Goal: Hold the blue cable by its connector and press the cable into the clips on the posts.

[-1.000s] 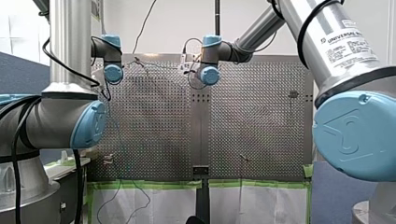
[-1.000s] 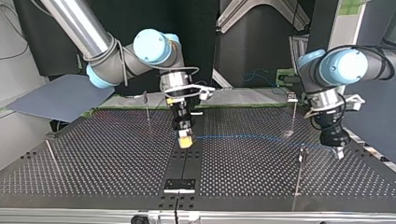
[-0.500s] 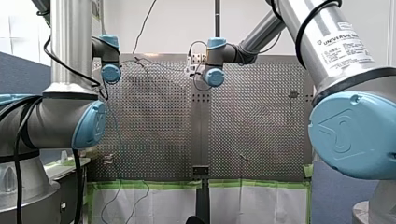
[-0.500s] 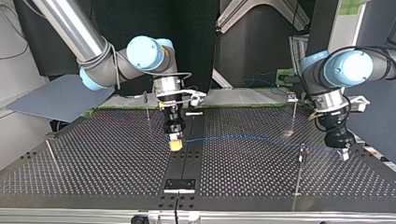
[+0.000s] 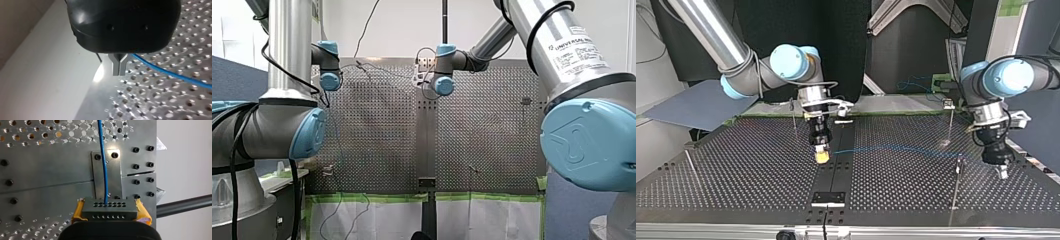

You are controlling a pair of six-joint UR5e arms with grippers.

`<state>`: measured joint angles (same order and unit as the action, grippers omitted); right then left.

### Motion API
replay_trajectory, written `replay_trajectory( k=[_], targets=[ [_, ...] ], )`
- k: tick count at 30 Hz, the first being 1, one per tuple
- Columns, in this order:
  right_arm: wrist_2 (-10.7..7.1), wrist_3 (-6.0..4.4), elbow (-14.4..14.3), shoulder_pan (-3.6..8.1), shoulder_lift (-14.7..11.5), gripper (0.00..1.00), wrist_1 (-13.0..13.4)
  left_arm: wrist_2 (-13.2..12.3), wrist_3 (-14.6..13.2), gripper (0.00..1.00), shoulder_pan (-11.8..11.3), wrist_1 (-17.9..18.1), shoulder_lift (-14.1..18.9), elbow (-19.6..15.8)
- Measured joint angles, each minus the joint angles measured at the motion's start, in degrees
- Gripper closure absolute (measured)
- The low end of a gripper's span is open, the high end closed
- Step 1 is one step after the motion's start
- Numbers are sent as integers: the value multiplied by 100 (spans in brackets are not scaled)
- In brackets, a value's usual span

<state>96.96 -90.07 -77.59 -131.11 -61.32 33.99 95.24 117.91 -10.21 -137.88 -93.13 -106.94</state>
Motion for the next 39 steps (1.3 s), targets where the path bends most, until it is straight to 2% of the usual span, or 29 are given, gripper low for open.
replay_trajectory(
  k=[9,19,25,39],
  targets=[
    [-53,12,29,185,97,100,79,-195,169,100,-61,261,-17,82],
    [-324,-16,88,325,118,100,236,-392,252,100,-68,281,-242,218],
    [-523,-25,178,348,122,100,276,-516,392,100,-69,318,-268,289],
    [-793,-87,362,391,134,100,257,-684,734,100,-75,450,-277,356]
  ],
)
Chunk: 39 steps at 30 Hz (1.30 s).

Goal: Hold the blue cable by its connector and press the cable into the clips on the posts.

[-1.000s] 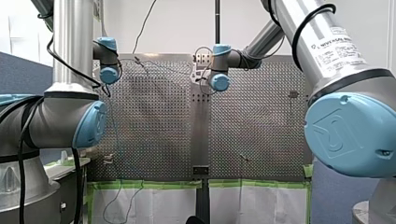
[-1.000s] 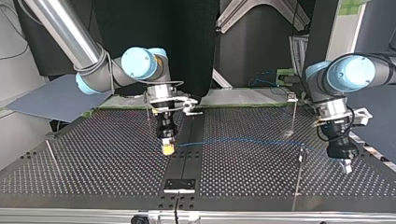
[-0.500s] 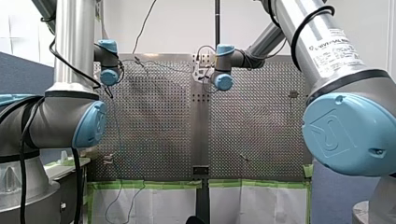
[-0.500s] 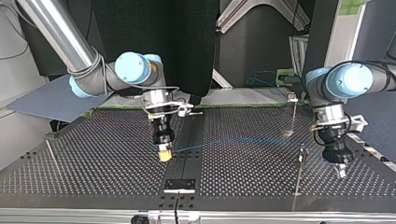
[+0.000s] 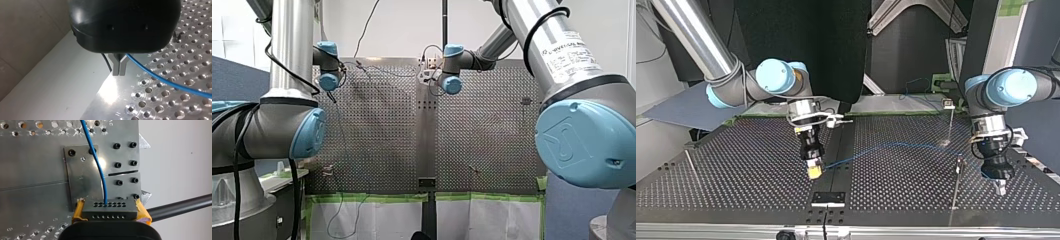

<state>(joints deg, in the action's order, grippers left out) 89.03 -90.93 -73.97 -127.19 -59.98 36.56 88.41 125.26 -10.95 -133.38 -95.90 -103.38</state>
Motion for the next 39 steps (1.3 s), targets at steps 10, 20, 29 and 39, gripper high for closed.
replay_trajectory(
  k=[10,20,29,39],
  targets=[
    [-25,-19,17,-5,14,100,-46,8,27,89,-1,17,-1,-64],
    [-26,0,18,-40,16,100,-74,310,25,34,-5,153,5,-105],
    [-24,10,18,-53,16,100,-85,237,3,0,83,130,14,-150],
    [-25,32,18,-64,16,100,-116,326,-278,0,126,-176,248,-404]
  ],
)
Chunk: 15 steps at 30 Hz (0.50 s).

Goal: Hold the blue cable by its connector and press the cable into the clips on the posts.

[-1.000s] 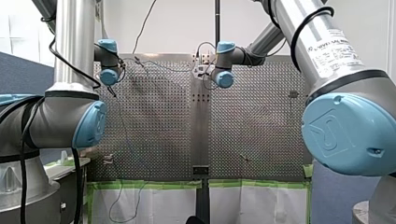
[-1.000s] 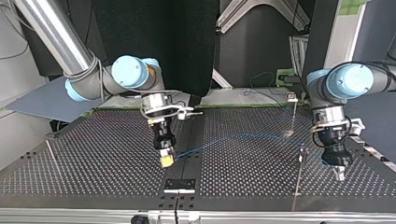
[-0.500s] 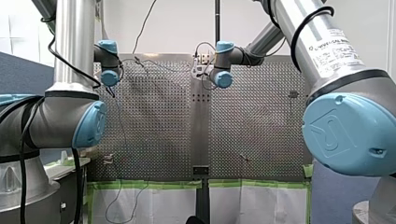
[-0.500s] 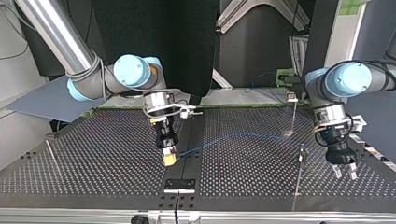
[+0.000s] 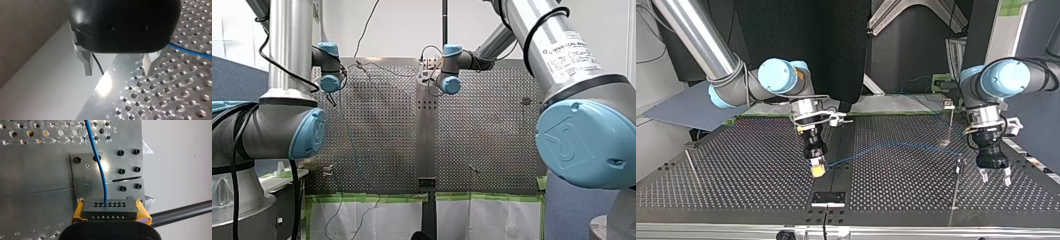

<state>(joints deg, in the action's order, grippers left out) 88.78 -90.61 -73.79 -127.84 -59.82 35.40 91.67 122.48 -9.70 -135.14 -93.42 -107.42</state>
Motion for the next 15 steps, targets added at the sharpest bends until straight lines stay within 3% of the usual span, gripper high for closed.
replay_trajectory(
  k=[10,15],
  targets=[
    [5,78,0,-73,0,100,-42,520,-459,0,112,-524,517,-386],
    [8,100,0,-116,0,100,-61,589,-717,0,247,-787,782,-488]
  ],
)
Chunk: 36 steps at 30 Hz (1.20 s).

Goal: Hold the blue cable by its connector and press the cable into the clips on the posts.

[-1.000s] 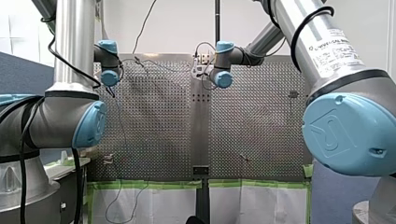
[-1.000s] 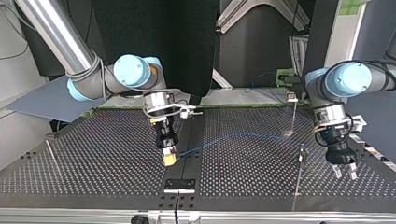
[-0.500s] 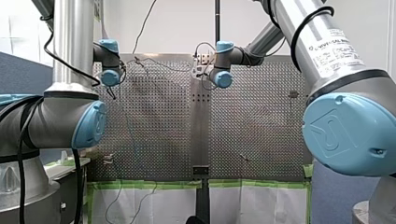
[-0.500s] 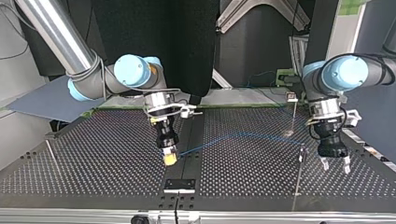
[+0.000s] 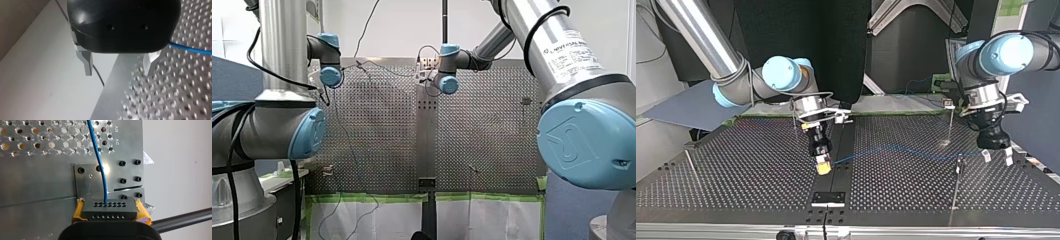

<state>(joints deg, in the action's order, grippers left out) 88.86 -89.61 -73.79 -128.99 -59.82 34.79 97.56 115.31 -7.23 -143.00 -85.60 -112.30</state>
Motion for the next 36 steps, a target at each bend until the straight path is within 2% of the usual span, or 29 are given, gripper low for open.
replay_trajectory(
  k=[9,16,26,36],
  targets=[
    [0,30,0,-86,0,100,-19,81,-413,0,420,-458,149,-26],
    [8,103,0,-155,0,100,-71,171,-414,0,746,-783,205,-15],
    [86,174,-3,-199,0,100,-123,215,-399,0,1226,-1264,575,31],
    [299,179,-4,-196,0,100,-151,594,-514,0,1546,-1760,722,41]
  ],
)
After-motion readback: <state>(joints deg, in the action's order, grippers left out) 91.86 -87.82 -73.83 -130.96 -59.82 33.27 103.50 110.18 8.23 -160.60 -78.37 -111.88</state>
